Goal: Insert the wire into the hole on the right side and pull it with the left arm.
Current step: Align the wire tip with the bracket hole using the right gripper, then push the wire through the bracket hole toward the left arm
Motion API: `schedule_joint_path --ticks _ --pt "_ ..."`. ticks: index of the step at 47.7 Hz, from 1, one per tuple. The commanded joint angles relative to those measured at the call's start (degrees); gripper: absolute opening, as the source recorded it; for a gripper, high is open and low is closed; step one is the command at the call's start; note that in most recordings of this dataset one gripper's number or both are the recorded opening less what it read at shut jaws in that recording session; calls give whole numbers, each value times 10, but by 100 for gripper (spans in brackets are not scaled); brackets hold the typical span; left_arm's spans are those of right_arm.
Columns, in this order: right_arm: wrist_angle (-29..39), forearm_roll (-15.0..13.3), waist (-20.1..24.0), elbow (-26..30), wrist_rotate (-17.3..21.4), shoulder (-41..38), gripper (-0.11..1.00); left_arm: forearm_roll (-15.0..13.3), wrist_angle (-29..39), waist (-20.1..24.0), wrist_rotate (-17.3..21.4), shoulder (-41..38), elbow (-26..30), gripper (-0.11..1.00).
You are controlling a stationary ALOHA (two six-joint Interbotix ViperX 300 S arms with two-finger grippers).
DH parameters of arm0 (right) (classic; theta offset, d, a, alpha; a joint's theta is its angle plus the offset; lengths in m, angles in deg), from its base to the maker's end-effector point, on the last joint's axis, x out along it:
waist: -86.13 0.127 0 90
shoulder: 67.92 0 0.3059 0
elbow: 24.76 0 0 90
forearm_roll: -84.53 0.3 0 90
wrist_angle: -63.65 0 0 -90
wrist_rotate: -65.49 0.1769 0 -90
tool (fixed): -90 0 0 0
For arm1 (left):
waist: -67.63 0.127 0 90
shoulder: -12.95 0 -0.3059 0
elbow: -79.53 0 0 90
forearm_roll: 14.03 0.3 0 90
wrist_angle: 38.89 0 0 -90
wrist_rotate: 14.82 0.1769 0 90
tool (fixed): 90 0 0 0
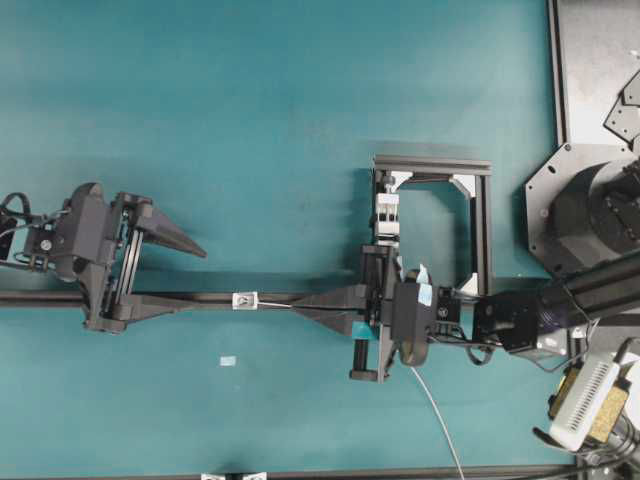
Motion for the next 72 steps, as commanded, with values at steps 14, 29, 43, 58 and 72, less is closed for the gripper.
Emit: schedule_joint_path --ticks 14,29,43,58,72 --pt "-1 1 -16 24 -20 -2 1 1 -3 0 1 5 5 66" --pt "-1 -3 -26 40 -22 -16 1 1 -2 -1 1 5 8 66" --pt "3 -4 -30 49 -36 -17 1 2 2 0 3 5 11 66" --pt "18 -8 -40 62 -57 -18 1 2 2 0 3 4 11 66" --pt "18 -14 -44 69 -62 -17 1 2 2 0 3 5 9 66"
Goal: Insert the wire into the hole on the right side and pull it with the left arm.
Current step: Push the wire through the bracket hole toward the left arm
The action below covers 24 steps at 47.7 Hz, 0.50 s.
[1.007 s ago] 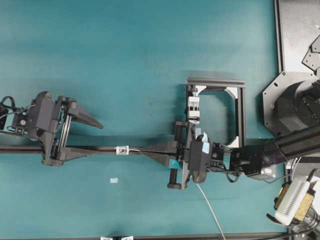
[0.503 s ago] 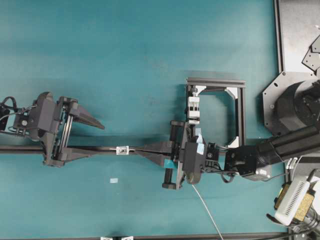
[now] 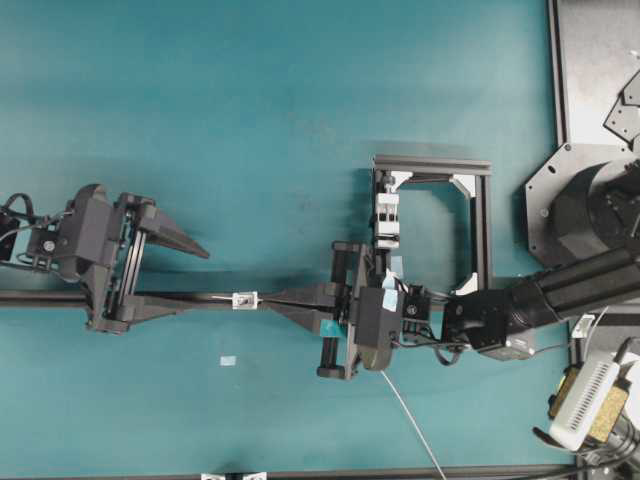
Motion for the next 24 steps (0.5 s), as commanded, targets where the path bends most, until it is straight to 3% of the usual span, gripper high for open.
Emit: schedule_joint_path --ticks 1,24 --pt "-2 -2 -4 8 -1 5 1 2 -3 0 1 6 3 66" --pt "-5 -7 -4 10 -2 7 1 2 3 0 1 6 4 66"
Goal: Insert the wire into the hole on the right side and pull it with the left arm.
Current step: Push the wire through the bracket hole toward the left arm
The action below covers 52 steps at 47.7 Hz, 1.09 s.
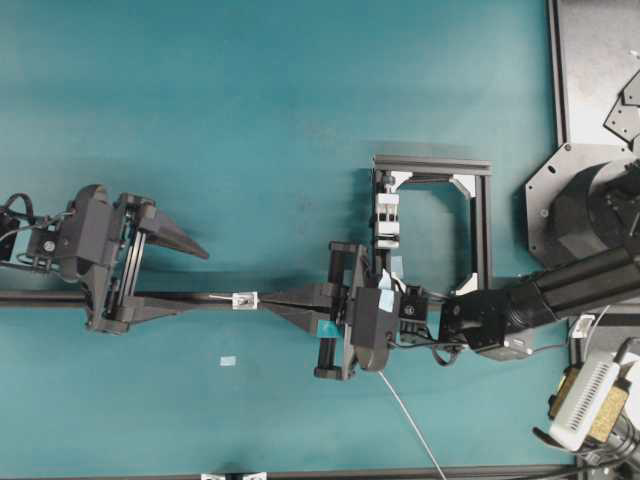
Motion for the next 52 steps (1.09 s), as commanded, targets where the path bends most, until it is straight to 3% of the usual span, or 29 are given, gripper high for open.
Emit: schedule_joint_path --ticks 1,52 --pt "-4 -2 -3 5 -1 7 1 2 -2 0 1 6 4 66" --pt "-5 -2 -3 16 -19 7 1 2 23 -1 -2 15 23 66"
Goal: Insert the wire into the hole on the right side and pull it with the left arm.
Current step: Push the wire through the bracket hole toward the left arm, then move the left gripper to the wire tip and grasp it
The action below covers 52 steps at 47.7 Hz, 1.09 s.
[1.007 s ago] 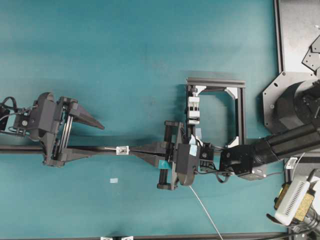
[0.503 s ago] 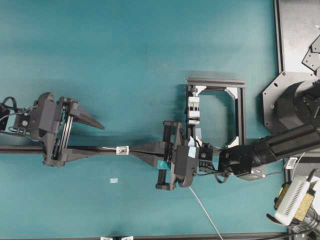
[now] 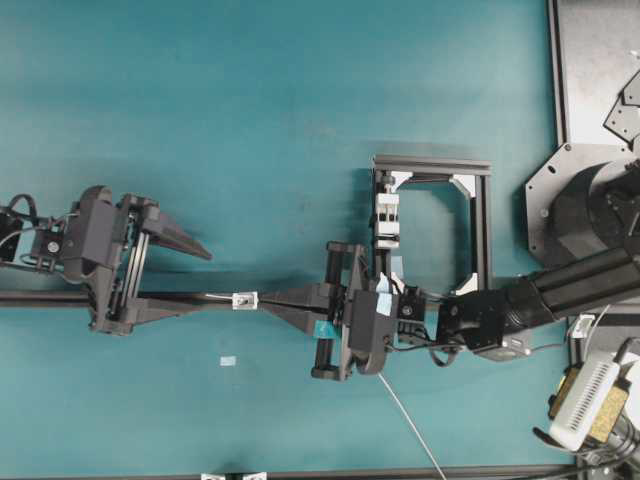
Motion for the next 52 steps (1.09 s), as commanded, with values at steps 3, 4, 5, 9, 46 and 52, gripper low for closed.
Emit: schedule_joint_path --ticks 3,4,5,9,46,52 --pt "-3 -2 -1 9 -1 7 1 1 20 0 -1 16 18 66" --pt "-3 -2 -1 9 -1 7 1 1 26 0 -1 16 20 66" --pt "-2 -2 0 9 -1 7 1 2 32 0 -1 17 22 66" --pt "-3 -2 -1 9 -1 8 1 2 51 0 -2 18 30 66" --pt "-3 -2 -1 7 -1 7 1 1 87 0 -7 44 47 51" --pt "-3 -2 0 8 -1 8 1 0 91 0 -10 47 47 19"
